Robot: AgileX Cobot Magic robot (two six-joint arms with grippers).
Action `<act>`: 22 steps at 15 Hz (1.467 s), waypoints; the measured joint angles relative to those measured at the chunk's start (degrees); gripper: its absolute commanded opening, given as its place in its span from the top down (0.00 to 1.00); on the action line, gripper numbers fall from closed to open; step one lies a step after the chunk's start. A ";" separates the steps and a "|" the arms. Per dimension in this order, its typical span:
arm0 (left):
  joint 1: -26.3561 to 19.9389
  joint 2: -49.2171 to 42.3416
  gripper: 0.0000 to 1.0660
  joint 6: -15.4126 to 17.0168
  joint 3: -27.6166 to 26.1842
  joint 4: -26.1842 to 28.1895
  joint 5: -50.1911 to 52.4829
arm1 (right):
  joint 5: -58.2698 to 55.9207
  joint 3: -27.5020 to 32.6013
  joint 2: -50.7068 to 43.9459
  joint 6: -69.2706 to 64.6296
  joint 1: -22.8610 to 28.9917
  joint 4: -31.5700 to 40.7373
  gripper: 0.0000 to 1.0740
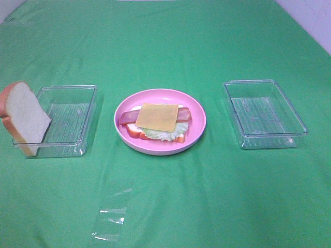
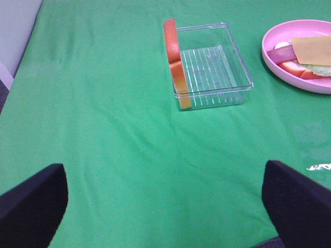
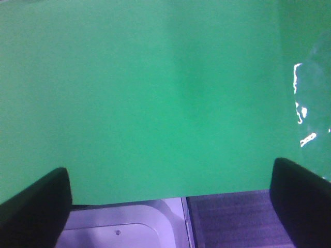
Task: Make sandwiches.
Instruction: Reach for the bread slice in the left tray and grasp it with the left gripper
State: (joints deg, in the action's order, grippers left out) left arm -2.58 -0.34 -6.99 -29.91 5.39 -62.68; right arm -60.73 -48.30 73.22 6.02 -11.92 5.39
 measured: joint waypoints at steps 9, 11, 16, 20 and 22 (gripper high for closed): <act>0.00 0.00 0.12 0.00 0.00 0.00 0.00 | -0.11 17.65 -51.34 0.92 0.06 -0.11 0.08; 0.00 0.00 0.12 0.00 0.00 0.00 0.00 | -1.15 20.86 -56.26 0.92 3.44 -0.17 0.08; 0.00 0.00 0.12 0.00 0.00 0.00 0.00 | -1.83 21.43 -60.85 0.92 9.97 -0.17 0.08; 0.00 0.00 0.12 0.00 0.00 0.00 0.00 | -2.41 22.12 -63.88 0.17 10.03 -0.17 0.08; 0.00 0.00 0.12 0.00 0.00 0.00 0.00 | -2.46 22.23 -65.26 -0.52 10.03 -0.17 0.08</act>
State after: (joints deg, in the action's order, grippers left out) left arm -2.58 -0.34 -6.99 -29.91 5.39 -62.68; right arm -63.20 -26.07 7.96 5.50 -1.89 5.21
